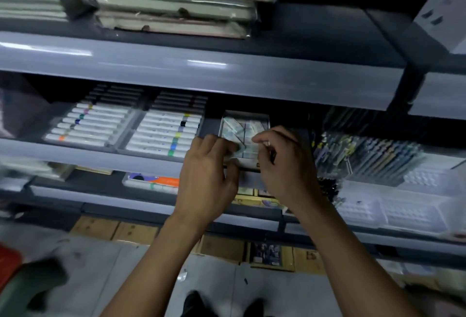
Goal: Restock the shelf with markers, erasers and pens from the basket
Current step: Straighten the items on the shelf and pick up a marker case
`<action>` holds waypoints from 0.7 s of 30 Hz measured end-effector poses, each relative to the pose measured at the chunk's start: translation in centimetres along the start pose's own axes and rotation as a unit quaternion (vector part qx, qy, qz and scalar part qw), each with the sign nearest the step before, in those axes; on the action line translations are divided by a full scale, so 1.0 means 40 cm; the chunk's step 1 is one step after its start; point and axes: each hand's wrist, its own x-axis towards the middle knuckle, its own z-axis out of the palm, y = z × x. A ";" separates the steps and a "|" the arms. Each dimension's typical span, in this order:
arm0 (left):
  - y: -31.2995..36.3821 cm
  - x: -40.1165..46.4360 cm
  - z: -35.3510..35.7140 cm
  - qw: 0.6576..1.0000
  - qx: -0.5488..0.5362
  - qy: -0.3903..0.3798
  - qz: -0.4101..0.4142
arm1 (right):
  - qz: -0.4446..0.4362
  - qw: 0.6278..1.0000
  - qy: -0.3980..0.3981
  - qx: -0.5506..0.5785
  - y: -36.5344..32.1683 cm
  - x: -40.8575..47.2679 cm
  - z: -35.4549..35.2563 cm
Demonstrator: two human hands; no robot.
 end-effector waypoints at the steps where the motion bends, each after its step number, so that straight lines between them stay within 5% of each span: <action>1: -0.004 -0.001 0.002 1.000 0.004 0.001 0.010 | -0.003 1.000 0.000 -0.004 -0.003 0.014 -0.002; 21: -0.043 0.018 -0.031 0.997 -0.011 -0.060 0.053 | 0.039 0.983 -0.108 -0.143 -0.019 0.243 0.109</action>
